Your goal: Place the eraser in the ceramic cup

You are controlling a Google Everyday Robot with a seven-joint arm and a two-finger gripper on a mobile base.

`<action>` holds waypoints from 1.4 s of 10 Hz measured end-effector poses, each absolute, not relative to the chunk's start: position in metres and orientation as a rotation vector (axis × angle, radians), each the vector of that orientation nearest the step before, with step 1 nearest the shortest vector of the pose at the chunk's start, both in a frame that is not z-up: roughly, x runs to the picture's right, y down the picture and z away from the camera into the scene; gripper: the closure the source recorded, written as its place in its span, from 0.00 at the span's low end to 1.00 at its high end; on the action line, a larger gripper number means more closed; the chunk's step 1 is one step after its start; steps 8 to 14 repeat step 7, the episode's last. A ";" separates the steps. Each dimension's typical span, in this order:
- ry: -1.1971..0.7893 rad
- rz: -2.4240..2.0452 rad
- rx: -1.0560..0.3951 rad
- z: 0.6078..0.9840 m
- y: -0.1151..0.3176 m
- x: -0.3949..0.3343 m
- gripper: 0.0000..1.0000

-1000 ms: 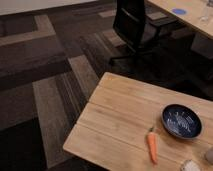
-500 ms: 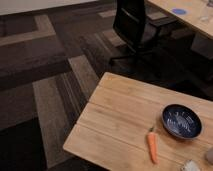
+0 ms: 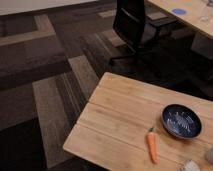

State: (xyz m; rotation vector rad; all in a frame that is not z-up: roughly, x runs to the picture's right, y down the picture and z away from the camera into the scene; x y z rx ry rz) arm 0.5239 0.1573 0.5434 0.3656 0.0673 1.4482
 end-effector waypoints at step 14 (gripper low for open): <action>0.068 1.449 0.367 0.543 0.157 0.524 0.20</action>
